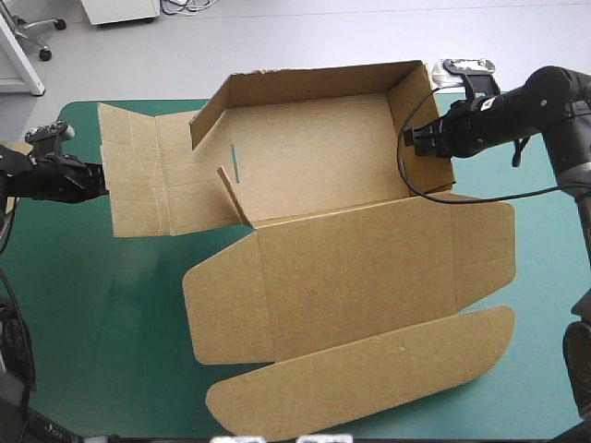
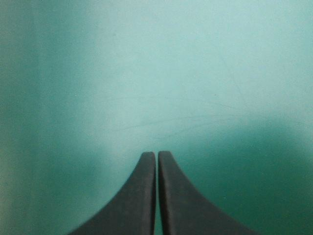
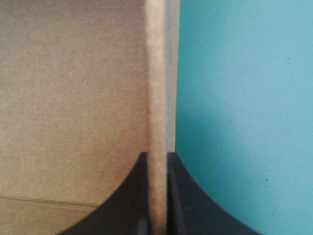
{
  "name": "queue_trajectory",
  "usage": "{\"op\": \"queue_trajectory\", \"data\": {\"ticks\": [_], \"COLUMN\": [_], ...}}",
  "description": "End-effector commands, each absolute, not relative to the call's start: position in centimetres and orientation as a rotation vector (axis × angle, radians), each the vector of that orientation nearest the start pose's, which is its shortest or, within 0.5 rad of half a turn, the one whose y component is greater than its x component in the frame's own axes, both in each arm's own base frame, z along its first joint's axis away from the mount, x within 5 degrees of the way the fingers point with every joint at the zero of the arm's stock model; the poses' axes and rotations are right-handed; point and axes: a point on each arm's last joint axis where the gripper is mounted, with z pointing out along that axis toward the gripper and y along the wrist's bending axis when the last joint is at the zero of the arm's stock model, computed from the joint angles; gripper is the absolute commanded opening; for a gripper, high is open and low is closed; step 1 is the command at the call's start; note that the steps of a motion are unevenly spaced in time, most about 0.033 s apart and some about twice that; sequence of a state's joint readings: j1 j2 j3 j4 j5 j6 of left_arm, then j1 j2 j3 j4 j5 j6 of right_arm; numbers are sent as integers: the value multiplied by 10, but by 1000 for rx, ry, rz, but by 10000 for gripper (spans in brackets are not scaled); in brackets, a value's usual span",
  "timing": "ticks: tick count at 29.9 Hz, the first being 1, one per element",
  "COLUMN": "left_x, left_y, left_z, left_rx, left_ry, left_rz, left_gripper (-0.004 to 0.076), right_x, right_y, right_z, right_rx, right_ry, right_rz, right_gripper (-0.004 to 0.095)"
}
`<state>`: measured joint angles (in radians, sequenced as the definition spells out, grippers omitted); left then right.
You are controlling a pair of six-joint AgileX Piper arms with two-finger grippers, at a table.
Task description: Fold the box
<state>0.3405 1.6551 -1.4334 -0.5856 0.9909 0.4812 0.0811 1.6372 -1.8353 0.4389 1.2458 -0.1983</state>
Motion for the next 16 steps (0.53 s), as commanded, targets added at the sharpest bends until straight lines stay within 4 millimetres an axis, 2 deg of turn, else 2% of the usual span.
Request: {"op": "queue_trajectory", "data": {"ticks": [1,6,11,16], "left_x": [347,347,342,343], "left_y": [70,58,46,17], "left_z": [346,351,351,354], "left_rx": [-61,20,76,208], "left_ry": [2371,2311,2342,2321], "left_rz": [-518,-694,-811,-901], "left_gripper": [1,1,1,1], "right_x": [318,318,318,321], "right_y": [68,68,70,70], "right_z": [458,458,460,460], "right_rx": [-353,-356,-369,-357], "right_ry": [2326,2325,2303,2281], "right_rz": [616,618,644,629], "right_gripper": [-14,-14,-14,-14]}}
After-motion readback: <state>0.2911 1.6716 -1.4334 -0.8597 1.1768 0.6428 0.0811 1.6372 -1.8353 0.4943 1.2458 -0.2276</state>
